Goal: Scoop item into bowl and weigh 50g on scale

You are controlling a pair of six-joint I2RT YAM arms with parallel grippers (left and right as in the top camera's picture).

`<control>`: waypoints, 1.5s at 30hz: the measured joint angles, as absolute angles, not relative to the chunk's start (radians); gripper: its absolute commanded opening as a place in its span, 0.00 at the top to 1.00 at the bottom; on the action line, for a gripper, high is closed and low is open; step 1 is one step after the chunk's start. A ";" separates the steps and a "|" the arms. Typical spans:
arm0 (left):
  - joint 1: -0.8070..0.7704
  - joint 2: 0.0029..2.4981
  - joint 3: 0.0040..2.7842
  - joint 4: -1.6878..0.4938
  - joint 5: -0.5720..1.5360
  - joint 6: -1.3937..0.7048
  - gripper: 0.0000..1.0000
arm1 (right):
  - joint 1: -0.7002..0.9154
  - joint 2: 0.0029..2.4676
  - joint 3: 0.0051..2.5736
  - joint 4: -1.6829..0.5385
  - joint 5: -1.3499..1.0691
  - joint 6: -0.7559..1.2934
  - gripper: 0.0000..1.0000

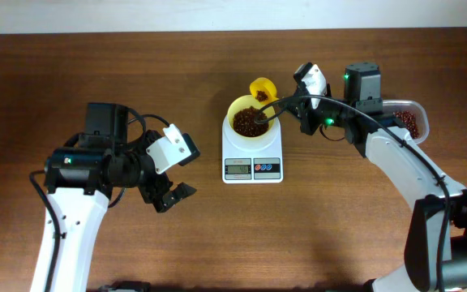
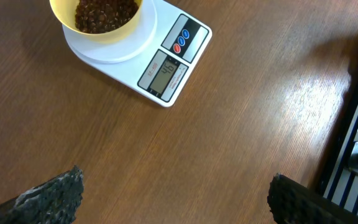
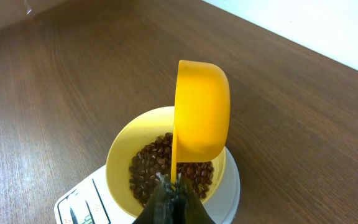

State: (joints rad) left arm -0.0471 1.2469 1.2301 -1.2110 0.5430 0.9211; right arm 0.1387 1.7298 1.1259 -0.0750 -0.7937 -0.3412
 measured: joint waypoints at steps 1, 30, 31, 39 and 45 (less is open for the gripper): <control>-0.047 1.247 1.230 -1.211 0.543 0.921 0.01 | 0.139 1.730 1.126 -0.075 -0.794 -0.341 0.96; -0.047 1.247 1.230 -1.211 0.543 0.921 0.01 | 0.139 1.693 1.131 -0.098 -0.784 -0.340 0.96; -0.047 1.247 1.230 -1.211 0.543 0.921 0.01 | 0.139 1.693 1.131 -0.098 -0.783 -0.341 0.96; -0.047 1.247 1.230 -1.211 0.543 0.921 0.01 | 0.139 1.693 1.131 -0.096 -0.786 -0.341 0.96; -0.047 1.247 1.230 -1.211 0.543 0.921 0.01 | 0.139 1.692 1.132 -0.118 -0.806 -0.338 0.96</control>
State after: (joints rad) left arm -0.0471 1.2469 1.2301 -1.2114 0.5430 0.9211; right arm 0.1394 1.6920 1.1316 -0.1181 -0.8059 -0.3378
